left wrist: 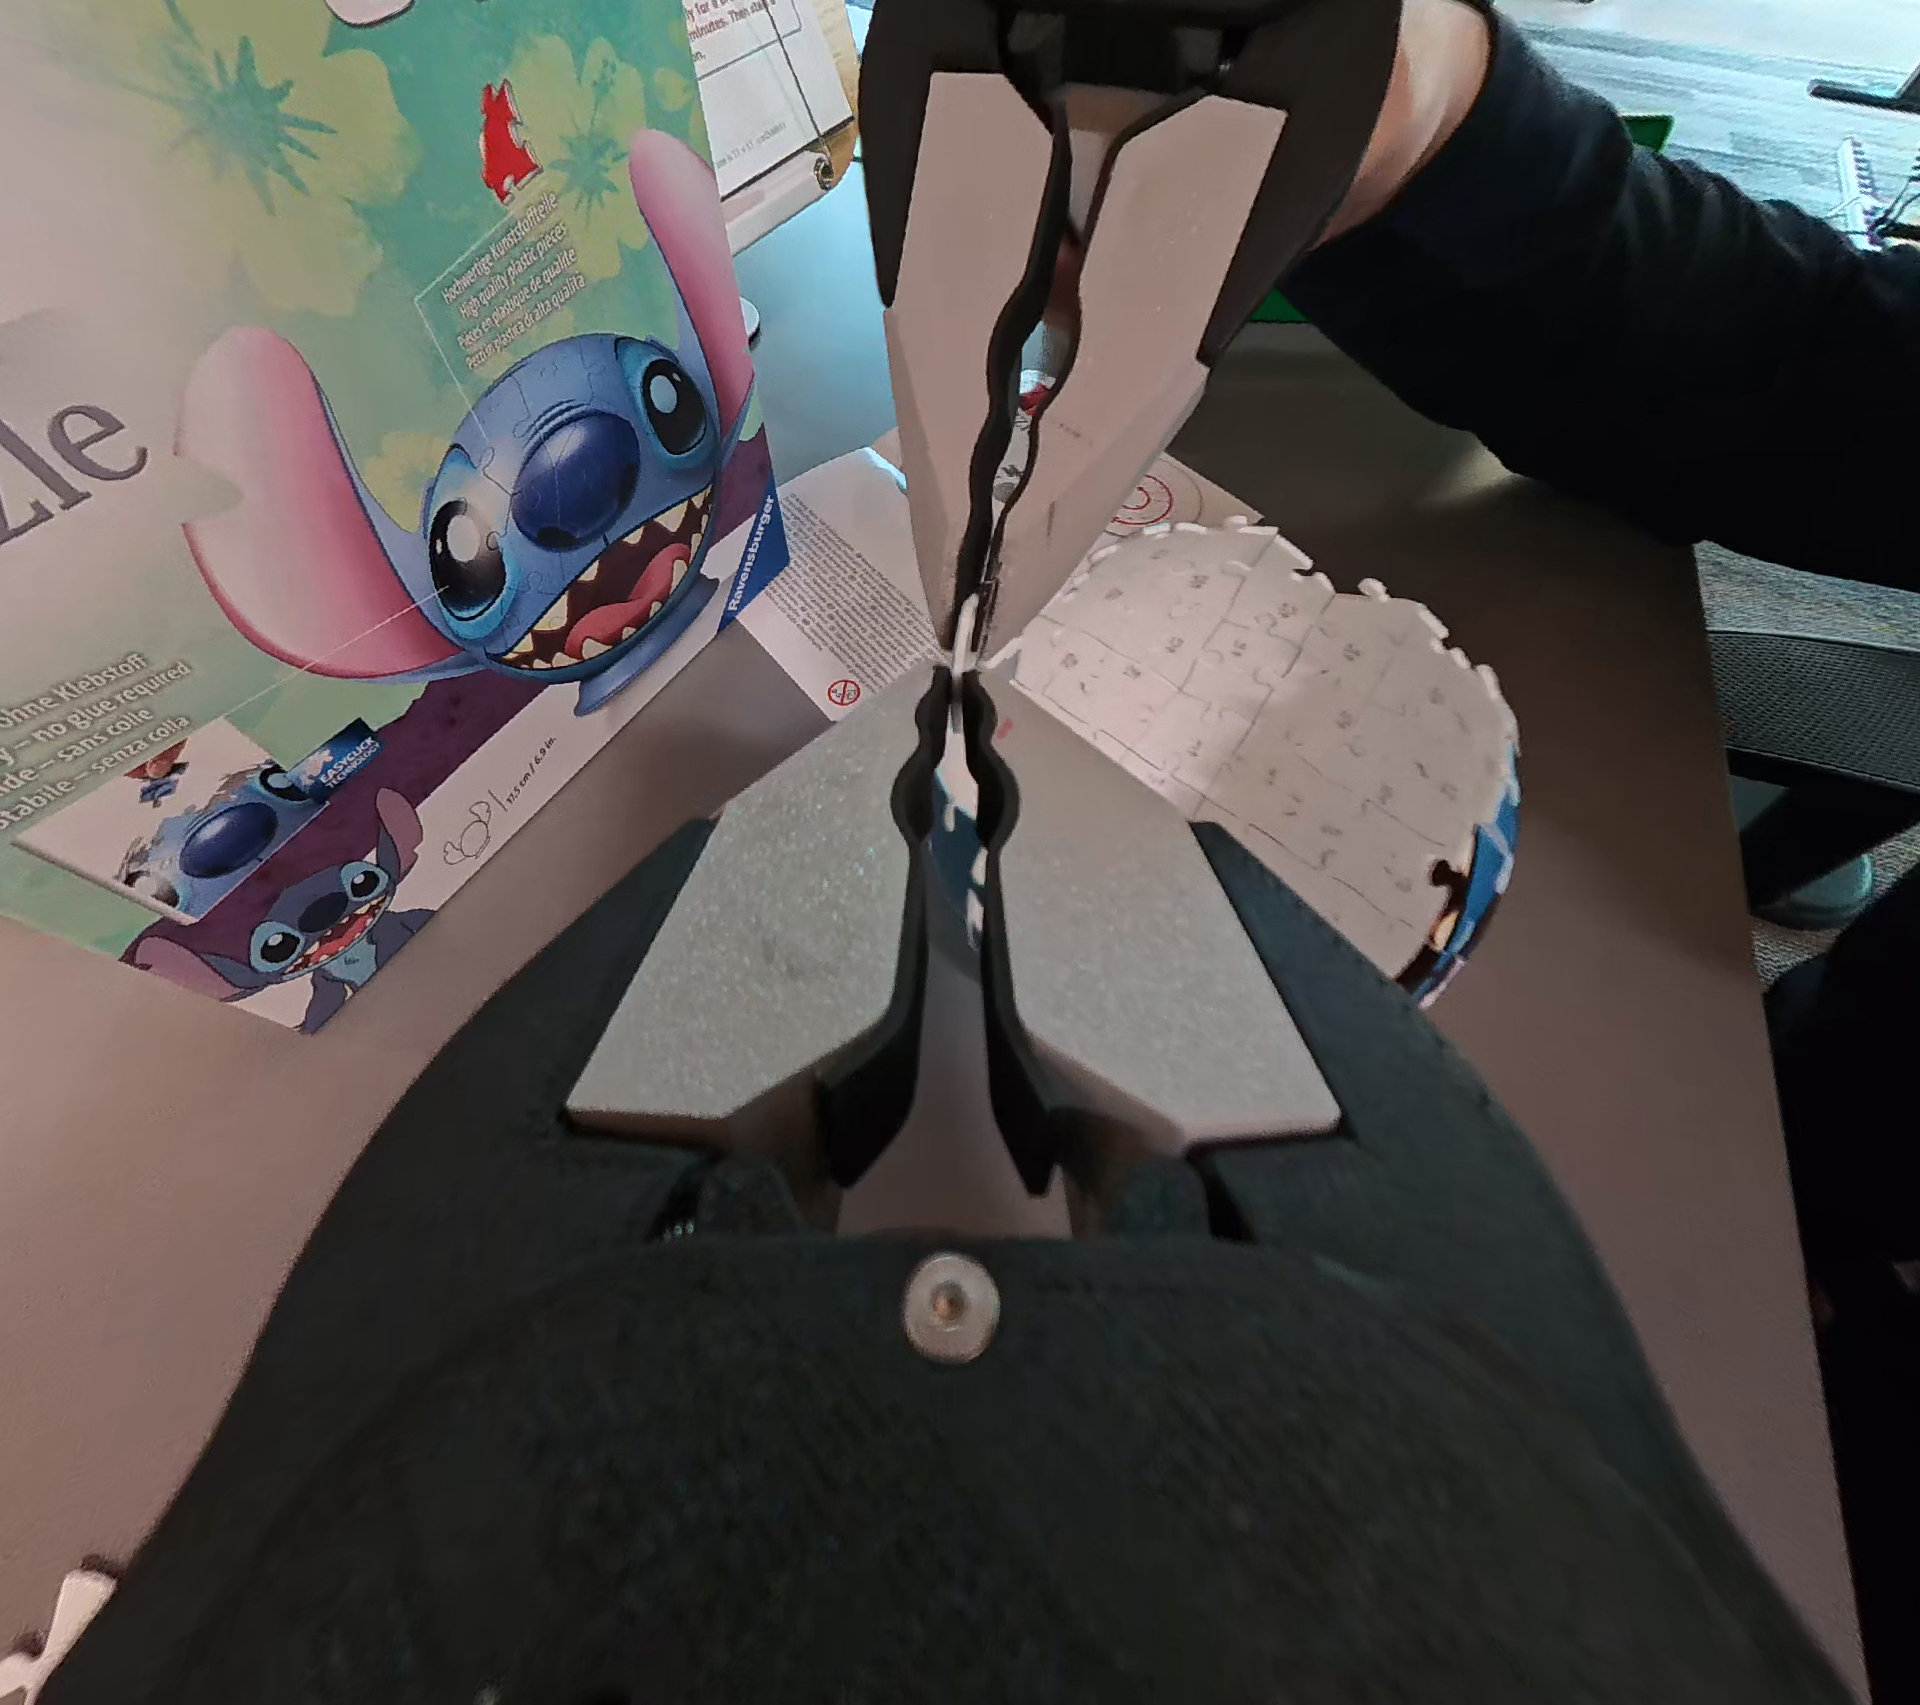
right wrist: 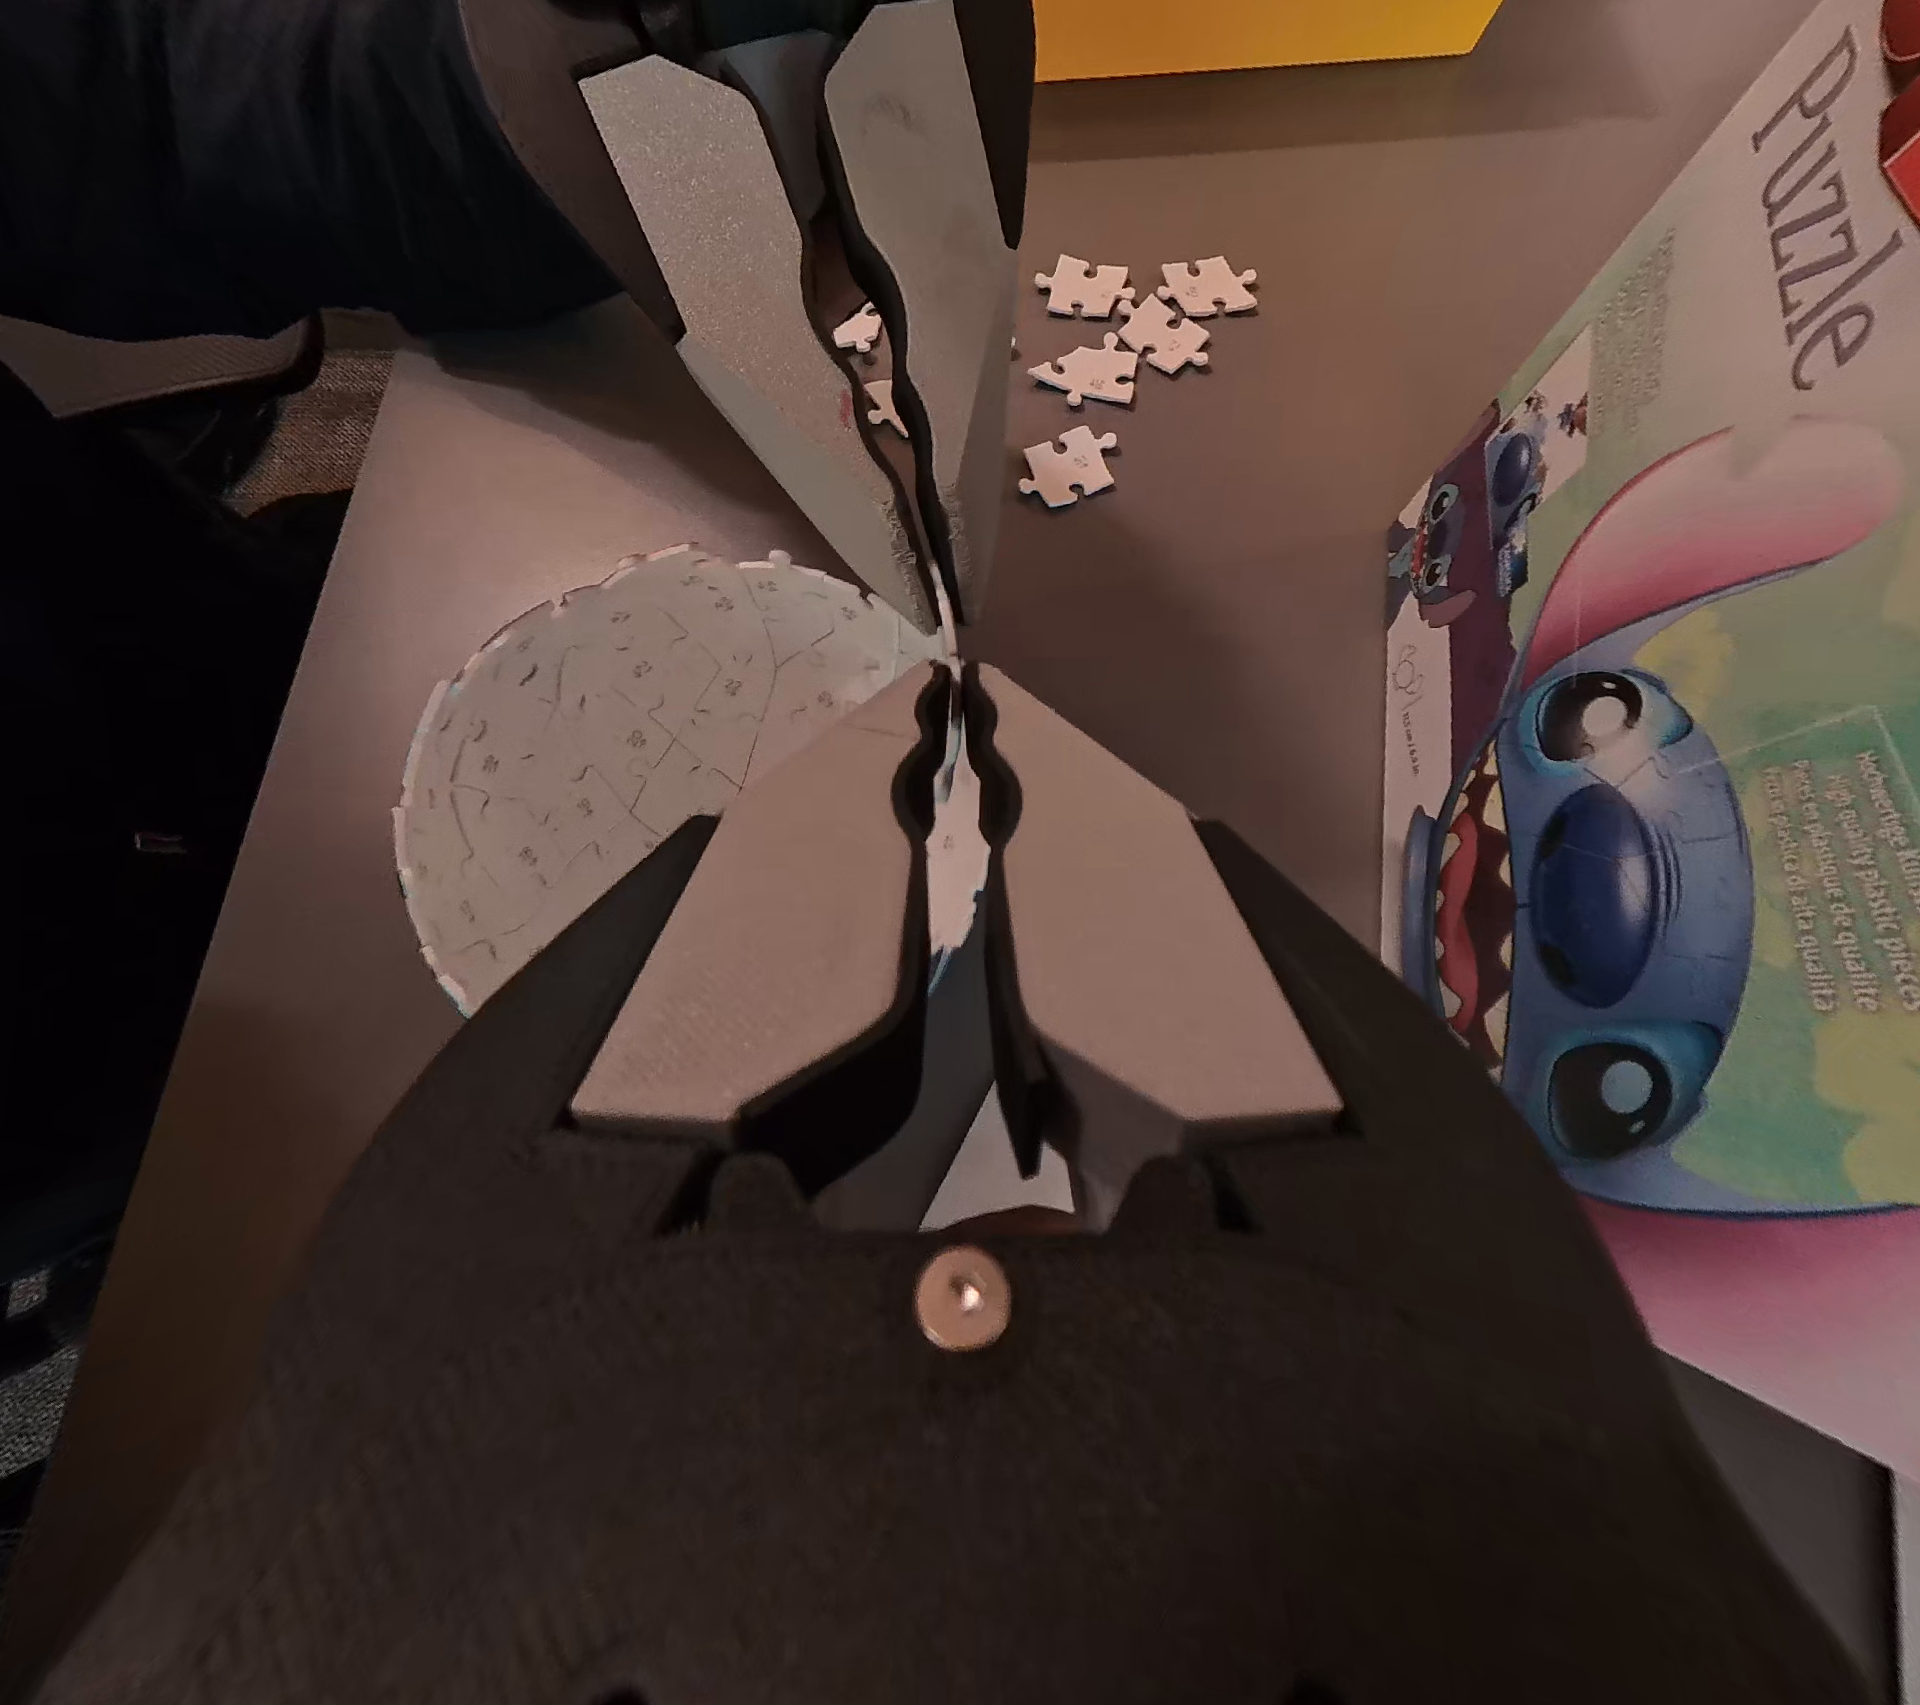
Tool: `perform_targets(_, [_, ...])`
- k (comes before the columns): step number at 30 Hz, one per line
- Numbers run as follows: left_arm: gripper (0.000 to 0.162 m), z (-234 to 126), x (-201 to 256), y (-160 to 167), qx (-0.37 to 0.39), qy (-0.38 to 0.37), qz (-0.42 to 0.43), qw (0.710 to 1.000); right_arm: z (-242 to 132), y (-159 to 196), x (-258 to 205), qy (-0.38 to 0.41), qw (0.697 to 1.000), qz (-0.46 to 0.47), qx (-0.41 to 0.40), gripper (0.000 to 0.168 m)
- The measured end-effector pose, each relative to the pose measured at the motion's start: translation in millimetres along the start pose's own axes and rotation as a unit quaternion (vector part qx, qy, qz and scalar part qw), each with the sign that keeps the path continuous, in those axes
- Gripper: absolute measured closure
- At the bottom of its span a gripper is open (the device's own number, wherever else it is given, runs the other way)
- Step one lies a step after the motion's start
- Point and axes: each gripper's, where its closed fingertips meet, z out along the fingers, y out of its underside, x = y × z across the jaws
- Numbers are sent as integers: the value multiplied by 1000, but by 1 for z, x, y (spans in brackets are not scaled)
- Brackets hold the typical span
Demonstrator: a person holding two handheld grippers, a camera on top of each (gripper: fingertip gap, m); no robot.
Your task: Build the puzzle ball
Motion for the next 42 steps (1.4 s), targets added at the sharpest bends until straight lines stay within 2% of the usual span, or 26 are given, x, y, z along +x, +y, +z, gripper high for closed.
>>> perform_targets(16, [162,-4,-3,4,-13,4,-12,1000,3,4,3,0,1000,3,-5,168])
perform_targets(19, [153,-9,-4,1,-2,19,-35,999,0,3,8,5,1000,11,6,168])
perform_targets(23, [153,-7,-5,1,2,24,-56,998,-2,-4,5,-4,1000,11,23,168])
perform_targets(28, [162,0,0,5,-9,21,-37,999,1,-7,1,-11,999,6,33,168])
perform_targets(39, [162,5,-1,12,-43,-20,2,999,4,-3,2,-6,1000,-5,21,167])
perform_targets(42, [162,5,-2,14,-53,-33,12,998,2,-7,-1,-9,999,-12,31,163])
